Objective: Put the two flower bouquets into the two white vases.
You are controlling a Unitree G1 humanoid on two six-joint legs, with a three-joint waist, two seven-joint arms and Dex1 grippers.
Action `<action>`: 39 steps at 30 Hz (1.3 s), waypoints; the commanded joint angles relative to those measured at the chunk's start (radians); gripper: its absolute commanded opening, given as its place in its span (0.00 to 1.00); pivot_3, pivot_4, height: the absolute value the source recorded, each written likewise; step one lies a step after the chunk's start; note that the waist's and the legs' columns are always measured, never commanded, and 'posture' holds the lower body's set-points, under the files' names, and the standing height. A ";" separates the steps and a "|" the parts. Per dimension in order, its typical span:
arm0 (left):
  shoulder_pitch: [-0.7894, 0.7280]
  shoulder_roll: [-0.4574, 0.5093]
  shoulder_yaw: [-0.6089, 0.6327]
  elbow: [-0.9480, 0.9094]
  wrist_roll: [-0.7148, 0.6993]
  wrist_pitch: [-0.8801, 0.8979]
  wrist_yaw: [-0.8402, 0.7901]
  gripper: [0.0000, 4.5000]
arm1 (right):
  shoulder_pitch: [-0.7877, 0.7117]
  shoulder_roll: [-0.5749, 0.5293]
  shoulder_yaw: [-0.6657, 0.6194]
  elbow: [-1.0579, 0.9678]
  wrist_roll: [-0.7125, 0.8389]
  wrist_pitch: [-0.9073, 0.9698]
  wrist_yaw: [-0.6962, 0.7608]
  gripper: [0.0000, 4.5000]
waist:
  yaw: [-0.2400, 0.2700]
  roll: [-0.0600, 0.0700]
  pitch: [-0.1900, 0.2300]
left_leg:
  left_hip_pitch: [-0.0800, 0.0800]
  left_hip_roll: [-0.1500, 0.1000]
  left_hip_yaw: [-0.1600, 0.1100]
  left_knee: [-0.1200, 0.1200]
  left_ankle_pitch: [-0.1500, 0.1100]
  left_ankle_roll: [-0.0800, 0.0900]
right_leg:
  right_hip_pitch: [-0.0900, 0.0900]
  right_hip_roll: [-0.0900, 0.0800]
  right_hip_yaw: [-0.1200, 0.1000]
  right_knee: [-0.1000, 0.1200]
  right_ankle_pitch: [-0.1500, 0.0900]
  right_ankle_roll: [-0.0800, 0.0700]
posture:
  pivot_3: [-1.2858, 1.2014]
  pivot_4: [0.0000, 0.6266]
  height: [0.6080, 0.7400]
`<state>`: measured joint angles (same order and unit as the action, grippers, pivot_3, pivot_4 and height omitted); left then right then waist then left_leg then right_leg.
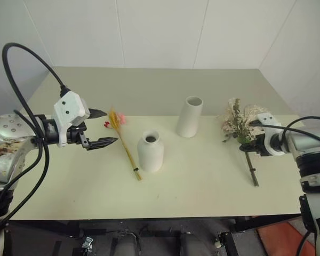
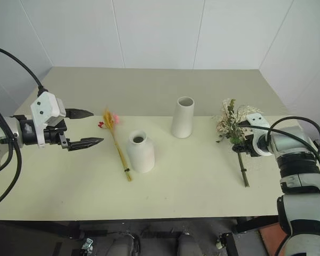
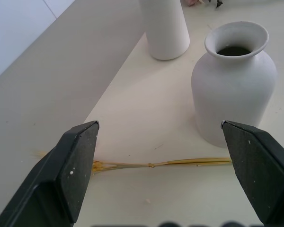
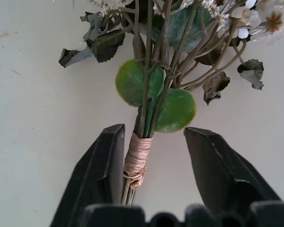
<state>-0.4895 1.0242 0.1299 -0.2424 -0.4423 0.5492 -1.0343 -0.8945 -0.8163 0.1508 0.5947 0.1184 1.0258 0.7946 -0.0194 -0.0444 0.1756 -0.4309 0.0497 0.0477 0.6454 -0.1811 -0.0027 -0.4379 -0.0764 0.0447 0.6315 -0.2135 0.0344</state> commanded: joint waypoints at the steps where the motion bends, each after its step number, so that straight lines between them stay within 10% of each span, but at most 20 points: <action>1: -0.009 0.020 0.041 -0.028 -0.004 0.000 0.006 1.00 | -0.034 -0.005 -0.017 0.016 -0.015 -0.004 -0.005 0.25 | 0.000 0.000 0.000 | 0.000 0.000 0.000 0.000 0.000 0.000 | 0.000 0.000 0.000 0.000 0.000 0.000 | 0.52 0.24 1.00; 4: -0.008 0.020 0.037 -0.020 0.005 -0.007 0.006 1.00 | -0.035 0.000 -0.017 0.021 -0.017 -0.003 -0.006 0.04 | 0.000 0.000 0.000 | 0.000 0.000 0.000 0.000 0.000 0.000 | 0.000 0.000 0.000 0.000 0.000 0.000 | 0.52 0.24 1.00; 9: -0.012 0.017 0.032 -0.019 0.008 -0.006 0.008 1.00 | -0.045 0.027 -0.083 0.004 -0.055 -0.066 -0.167 0.04 | -0.001 0.000 0.000 | 0.000 0.000 0.000 0.000 0.000 0.000 | 0.000 0.000 0.000 0.000 0.000 0.000 | 0.52 0.24 1.00; 14: -0.024 0.016 0.032 -0.003 0.014 -0.016 0.005 1.00 | -0.060 0.180 -0.395 -0.218 0.001 -0.730 -0.545 0.04 | -0.013 0.002 0.001 | 0.000 0.000 0.000 0.000 0.000 0.000 | -0.001 0.000 0.001 0.001 0.000 0.001 | 0.52 0.24 1.00; 21: -0.025 0.015 0.032 0.020 0.035 -0.042 0.014 1.00 | -0.121 0.397 -0.487 -0.416 0.302 -0.817 -0.379 0.04 | -0.022 0.001 0.001 | -0.001 0.001 -0.003 -0.001 0.000 0.000 | 0.001 0.001 -0.001 0.000 0.001 0.000 | 0.52 0.24 1.00; 39: 0.080 0.042 0.130 -0.062 0.017 0.012 0.033 1.00 | -0.169 0.564 -0.428 -0.128 0.330 -1.007 -0.254 0.04 | -0.024 0.001 0.001 | 0.000 0.001 -0.002 0.000 0.001 0.000 | 0.000 0.001 -0.001 0.001 0.003 0.000 | 0.52 0.24 1.00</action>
<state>-0.4125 1.0449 0.2187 -0.2680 -0.4149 0.5524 -1.0100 -1.0371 -0.2536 -0.2503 0.4682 0.4208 0.0681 0.5287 -0.0436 -0.0430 0.1765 -0.4309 0.0510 0.0459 0.6450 -0.1803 -0.0026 -0.4379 -0.0756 0.0437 0.6325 -0.2105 0.0341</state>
